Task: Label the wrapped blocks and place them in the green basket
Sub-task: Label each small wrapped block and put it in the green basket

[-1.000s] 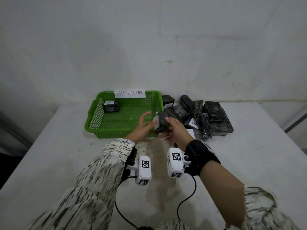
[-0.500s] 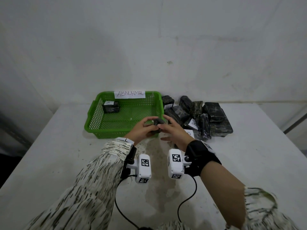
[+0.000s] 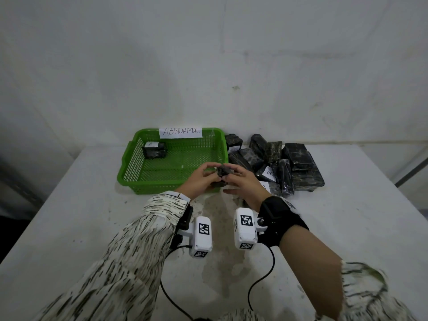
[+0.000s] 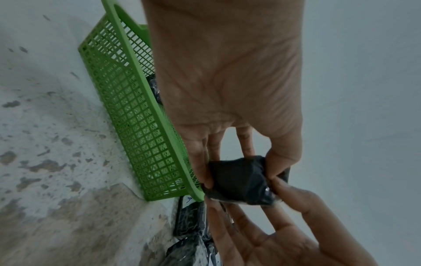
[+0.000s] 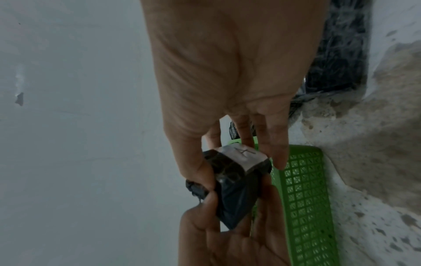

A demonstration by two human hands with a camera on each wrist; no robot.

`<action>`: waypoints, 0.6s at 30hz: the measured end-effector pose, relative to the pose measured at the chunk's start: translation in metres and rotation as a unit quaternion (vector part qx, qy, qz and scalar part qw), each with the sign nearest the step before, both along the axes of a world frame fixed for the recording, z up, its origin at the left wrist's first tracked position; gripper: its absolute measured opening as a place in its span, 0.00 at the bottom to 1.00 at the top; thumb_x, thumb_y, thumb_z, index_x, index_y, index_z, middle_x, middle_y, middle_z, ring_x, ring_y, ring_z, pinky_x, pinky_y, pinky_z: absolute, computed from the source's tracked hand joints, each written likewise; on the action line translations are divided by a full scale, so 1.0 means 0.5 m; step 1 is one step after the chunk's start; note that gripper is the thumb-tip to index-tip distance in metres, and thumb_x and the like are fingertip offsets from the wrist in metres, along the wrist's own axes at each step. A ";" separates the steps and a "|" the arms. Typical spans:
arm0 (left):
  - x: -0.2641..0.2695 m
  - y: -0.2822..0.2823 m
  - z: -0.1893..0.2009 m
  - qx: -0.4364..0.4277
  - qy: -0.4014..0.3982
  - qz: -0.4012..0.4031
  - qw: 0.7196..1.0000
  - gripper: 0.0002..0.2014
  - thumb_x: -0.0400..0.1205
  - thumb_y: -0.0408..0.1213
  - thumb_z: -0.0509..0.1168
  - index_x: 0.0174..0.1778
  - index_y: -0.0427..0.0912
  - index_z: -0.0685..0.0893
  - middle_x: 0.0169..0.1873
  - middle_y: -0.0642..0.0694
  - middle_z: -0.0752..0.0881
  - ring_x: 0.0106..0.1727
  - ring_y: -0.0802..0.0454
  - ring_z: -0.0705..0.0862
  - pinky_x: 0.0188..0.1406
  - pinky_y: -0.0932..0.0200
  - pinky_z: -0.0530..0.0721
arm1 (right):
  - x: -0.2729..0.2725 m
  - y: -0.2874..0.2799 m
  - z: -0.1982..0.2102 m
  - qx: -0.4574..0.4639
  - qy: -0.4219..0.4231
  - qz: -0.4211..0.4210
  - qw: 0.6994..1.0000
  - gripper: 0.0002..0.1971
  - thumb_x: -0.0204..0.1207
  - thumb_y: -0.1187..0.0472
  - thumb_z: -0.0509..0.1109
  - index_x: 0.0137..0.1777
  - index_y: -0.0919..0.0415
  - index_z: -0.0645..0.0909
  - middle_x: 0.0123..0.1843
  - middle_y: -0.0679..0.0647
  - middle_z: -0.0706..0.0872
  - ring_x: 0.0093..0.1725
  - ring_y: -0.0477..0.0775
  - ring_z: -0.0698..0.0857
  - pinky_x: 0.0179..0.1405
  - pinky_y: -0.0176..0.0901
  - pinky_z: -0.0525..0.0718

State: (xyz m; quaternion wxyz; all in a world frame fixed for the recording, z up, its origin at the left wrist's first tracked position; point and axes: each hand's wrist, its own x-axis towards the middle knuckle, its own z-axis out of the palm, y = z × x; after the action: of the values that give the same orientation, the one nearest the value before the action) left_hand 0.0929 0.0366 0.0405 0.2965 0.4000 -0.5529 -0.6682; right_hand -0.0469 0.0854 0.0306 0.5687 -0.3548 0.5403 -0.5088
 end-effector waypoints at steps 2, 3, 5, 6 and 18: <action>0.003 -0.001 -0.001 -0.017 -0.008 0.002 1.000 0.17 0.80 0.21 0.60 0.64 0.36 0.74 0.50 0.40 0.84 0.48 0.48 0.84 0.44 0.64 0.87 | -0.001 0.004 0.003 -0.006 -0.018 -0.002 1.000 0.17 0.80 0.68 0.67 0.68 0.59 0.77 0.51 0.54 0.85 0.49 0.51 0.85 0.45 0.43 0.85; 0.005 -0.002 -0.004 -0.043 -0.028 -0.004 0.999 0.17 0.79 0.20 0.62 0.62 0.38 0.75 0.54 0.39 0.83 0.52 0.47 0.83 0.48 0.62 0.86 | 0.000 0.005 0.004 -0.006 -0.032 -0.005 0.999 0.16 0.80 0.66 0.66 0.67 0.59 0.78 0.51 0.53 0.85 0.48 0.51 0.85 0.45 0.44 0.85; 0.013 -0.005 -0.011 -0.104 -0.065 -0.026 0.992 0.23 0.74 0.18 0.67 0.61 0.43 0.75 0.60 0.41 0.78 0.55 0.47 0.82 0.49 0.61 0.85 | 0.001 0.005 0.005 0.000 -0.060 -0.014 0.998 0.14 0.81 0.62 0.66 0.66 0.57 0.78 0.54 0.54 0.85 0.49 0.54 0.85 0.46 0.47 0.85; 0.017 -0.003 -0.011 -0.128 -0.072 -0.029 0.989 0.27 0.71 0.17 0.69 0.62 0.44 0.74 0.61 0.44 0.76 0.54 0.49 0.81 0.48 0.61 0.85 | 0.002 0.004 0.006 0.004 -0.070 -0.020 0.997 0.15 0.81 0.60 0.66 0.68 0.57 0.77 0.57 0.56 0.84 0.49 0.55 0.85 0.46 0.49 0.86; 0.042 -0.013 -0.005 -0.062 -0.088 -0.003 0.994 0.32 0.76 0.19 0.65 0.75 0.42 0.65 0.67 0.37 0.75 0.62 0.42 0.78 0.52 0.53 0.82 | 0.014 -0.018 -0.011 -0.004 -0.077 -0.046 0.996 0.28 0.72 0.85 0.63 0.63 0.56 0.67 0.56 0.58 0.78 0.49 0.59 0.84 0.38 0.50 0.90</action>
State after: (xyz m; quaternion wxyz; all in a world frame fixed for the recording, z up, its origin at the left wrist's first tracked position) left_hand 0.1140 0.0303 0.0380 0.2687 0.4362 -0.6181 -0.5962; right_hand -0.0400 0.0764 0.0254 0.5831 -0.2911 0.5088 -0.5624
